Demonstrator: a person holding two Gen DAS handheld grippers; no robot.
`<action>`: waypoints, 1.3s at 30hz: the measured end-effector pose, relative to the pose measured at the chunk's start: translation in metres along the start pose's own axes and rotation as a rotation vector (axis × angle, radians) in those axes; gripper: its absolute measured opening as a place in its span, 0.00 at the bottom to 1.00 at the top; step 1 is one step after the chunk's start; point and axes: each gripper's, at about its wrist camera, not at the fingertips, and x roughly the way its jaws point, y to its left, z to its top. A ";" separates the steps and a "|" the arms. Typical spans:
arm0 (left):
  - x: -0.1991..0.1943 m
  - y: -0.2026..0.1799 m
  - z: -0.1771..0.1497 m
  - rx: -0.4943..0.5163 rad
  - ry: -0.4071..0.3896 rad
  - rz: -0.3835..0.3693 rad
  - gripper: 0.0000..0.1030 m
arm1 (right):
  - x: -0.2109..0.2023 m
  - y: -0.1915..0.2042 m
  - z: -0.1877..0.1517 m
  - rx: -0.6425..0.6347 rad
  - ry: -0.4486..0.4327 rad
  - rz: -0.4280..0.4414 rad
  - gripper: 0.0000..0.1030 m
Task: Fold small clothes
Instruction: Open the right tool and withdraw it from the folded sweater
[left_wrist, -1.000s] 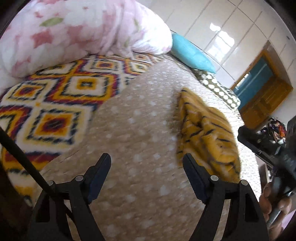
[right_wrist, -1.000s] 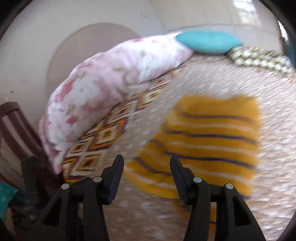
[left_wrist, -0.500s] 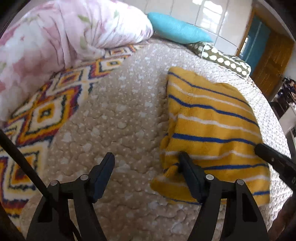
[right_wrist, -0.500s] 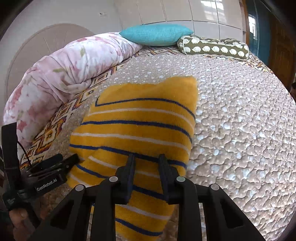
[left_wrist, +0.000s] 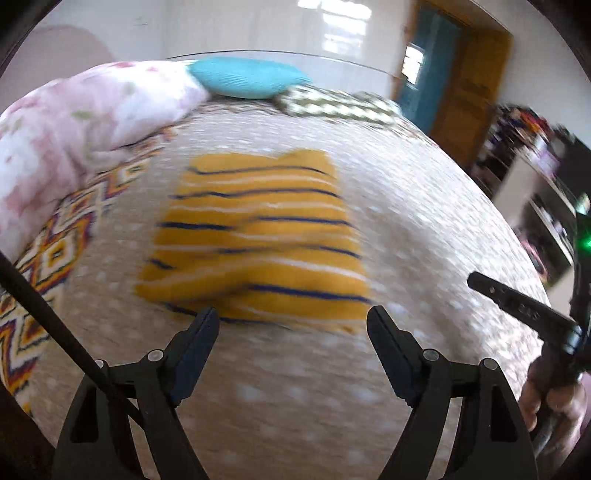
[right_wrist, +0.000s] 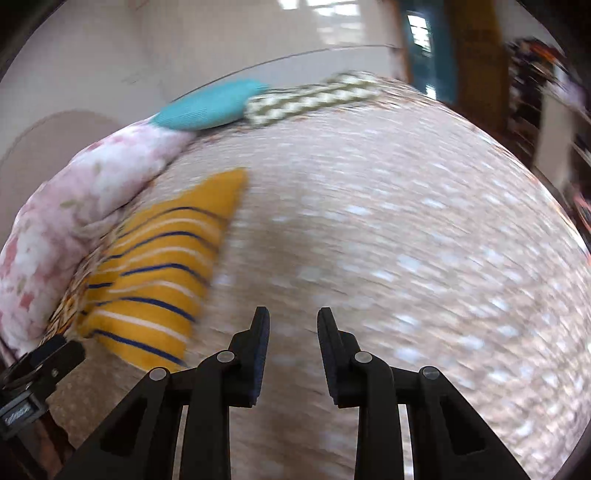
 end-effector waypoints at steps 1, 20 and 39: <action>0.001 -0.013 -0.003 0.024 0.009 -0.011 0.79 | -0.005 -0.014 -0.003 0.019 -0.002 -0.018 0.31; -0.006 -0.126 -0.065 0.258 0.132 -0.137 0.79 | -0.060 -0.106 -0.052 0.134 -0.047 -0.154 0.44; -0.021 0.060 -0.048 -0.107 0.015 0.213 0.79 | -0.017 0.043 -0.052 -0.188 0.042 -0.037 0.50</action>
